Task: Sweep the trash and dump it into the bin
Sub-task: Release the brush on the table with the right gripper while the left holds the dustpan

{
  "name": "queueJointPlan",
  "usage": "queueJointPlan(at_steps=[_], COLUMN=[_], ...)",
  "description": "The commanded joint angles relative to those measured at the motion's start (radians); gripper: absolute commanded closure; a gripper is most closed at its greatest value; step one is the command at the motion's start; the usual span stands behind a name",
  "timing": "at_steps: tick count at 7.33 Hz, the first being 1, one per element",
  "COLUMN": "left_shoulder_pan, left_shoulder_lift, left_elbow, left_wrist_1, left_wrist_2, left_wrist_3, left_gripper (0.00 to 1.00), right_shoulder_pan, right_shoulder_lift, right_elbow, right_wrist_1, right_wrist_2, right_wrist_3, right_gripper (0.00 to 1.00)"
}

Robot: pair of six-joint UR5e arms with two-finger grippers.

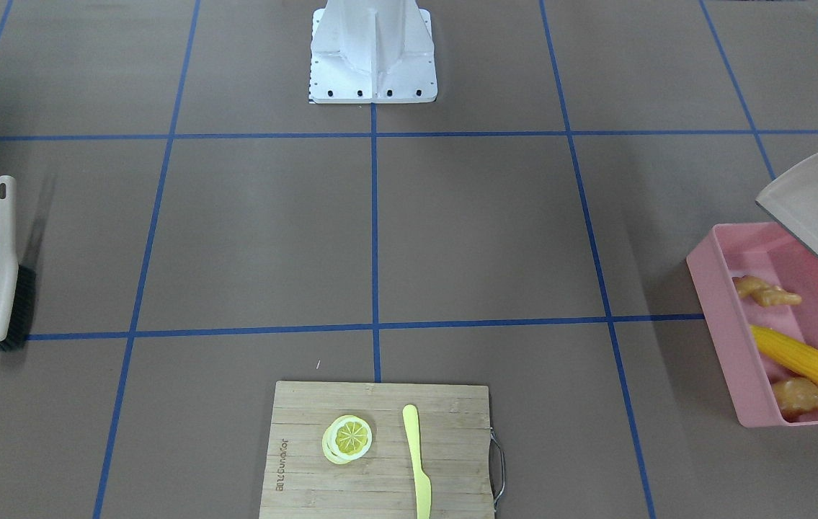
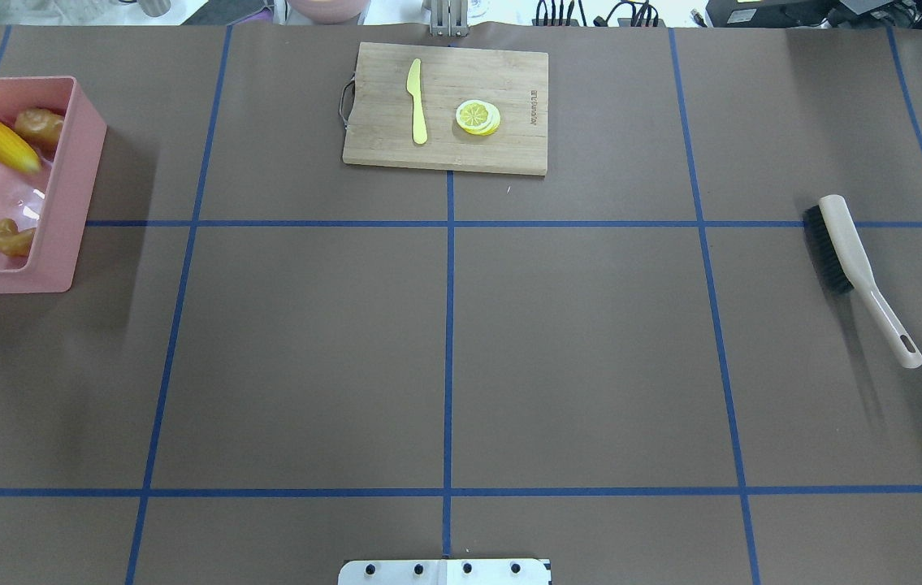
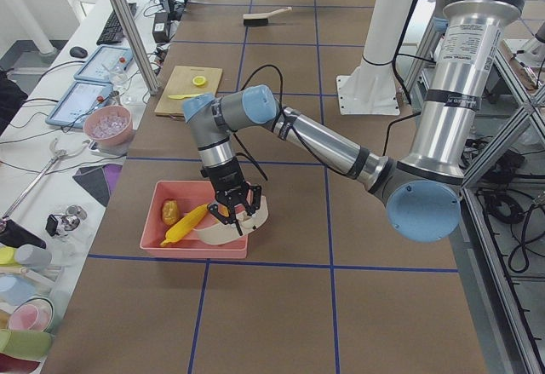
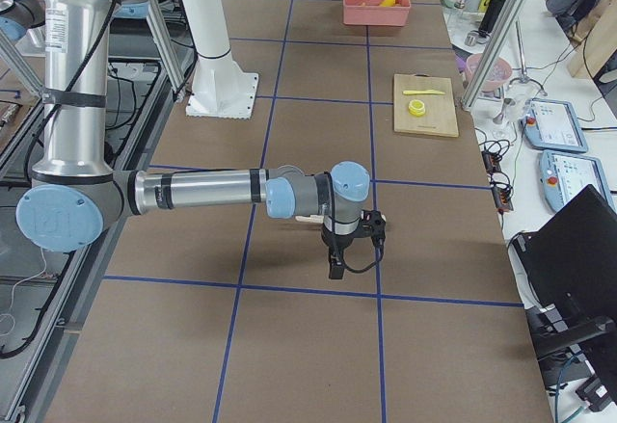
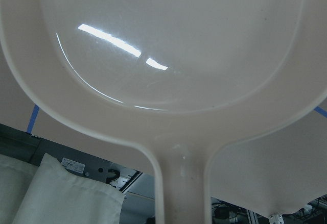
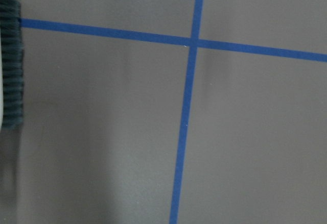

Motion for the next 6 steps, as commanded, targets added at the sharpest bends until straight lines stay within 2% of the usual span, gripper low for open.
queueJointPlan(at_steps=[1,3,6], left_shoulder_pan=[-0.007,-0.093,-0.244], left_shoulder_lift=[0.004,0.006,0.047], left_elbow=[-0.001,-0.028,-0.14], left_wrist_1=[-0.001,-0.048,-0.117], left_wrist_2=[0.005,0.002,-0.009], left_wrist_3=[0.0,0.02,0.107], left_gripper=[1.0,1.0,1.0], right_shoulder_pan=[0.053,0.053,0.052], right_shoulder_lift=[-0.029,-0.029,-0.019], right_elbow=[0.009,0.0,0.004], right_wrist_1=[-0.007,-0.004,0.002], right_wrist_2=[0.023,0.015,0.01], right_wrist_3=[-0.066,-0.066,-0.066], right_gripper=[0.0,0.0,0.0])
